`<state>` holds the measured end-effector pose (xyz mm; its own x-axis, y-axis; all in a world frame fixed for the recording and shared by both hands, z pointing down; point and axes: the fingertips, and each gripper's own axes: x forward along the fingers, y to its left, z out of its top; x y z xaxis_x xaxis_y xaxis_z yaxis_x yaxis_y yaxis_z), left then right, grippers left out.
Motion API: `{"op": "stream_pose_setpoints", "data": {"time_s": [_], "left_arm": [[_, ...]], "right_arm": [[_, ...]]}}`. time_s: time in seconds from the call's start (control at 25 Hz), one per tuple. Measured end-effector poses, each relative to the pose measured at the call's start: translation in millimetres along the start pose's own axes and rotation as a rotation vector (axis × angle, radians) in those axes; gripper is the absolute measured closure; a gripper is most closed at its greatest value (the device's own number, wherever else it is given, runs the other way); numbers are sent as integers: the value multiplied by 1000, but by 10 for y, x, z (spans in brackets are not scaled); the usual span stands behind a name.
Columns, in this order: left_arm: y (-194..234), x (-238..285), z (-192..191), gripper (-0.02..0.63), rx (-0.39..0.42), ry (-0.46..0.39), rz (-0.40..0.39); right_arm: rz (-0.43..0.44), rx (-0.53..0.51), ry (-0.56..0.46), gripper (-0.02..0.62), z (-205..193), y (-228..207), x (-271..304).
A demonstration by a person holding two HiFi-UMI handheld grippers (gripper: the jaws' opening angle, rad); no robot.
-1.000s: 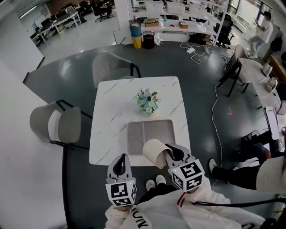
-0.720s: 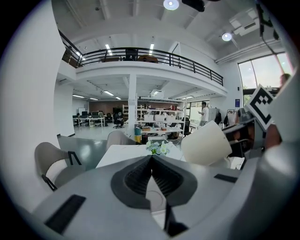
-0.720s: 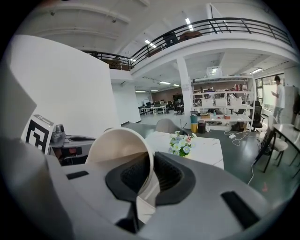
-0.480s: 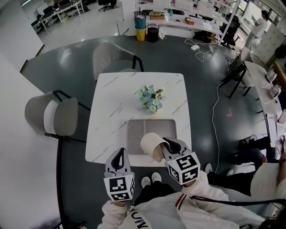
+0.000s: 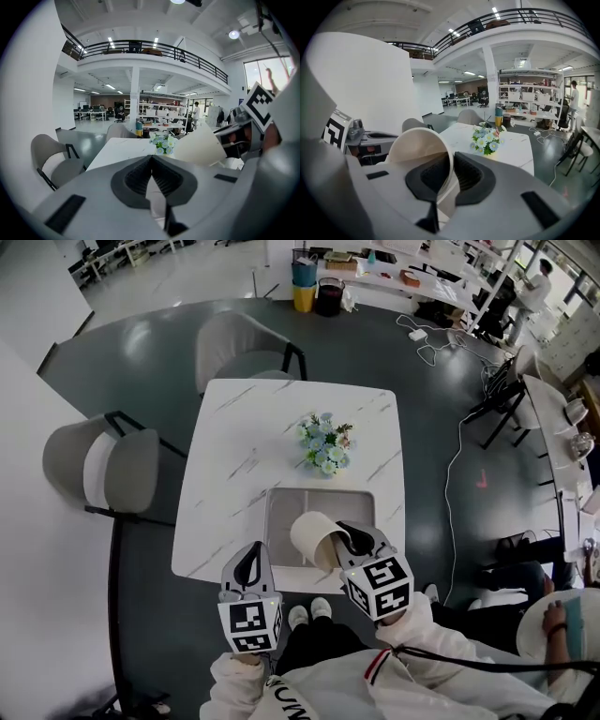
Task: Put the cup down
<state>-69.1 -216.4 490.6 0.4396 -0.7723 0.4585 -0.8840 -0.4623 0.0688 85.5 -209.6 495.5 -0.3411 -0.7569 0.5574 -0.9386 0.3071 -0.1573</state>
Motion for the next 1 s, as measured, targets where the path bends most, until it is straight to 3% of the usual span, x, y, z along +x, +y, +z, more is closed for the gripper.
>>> {"op": "stream_pose_setpoints", "data": {"time_s": [1.0], "left_arm": [[321,583,-239,595,-50,33,34]], "right_arm": [[16,-101,120,561,-116,-180,841]]}}
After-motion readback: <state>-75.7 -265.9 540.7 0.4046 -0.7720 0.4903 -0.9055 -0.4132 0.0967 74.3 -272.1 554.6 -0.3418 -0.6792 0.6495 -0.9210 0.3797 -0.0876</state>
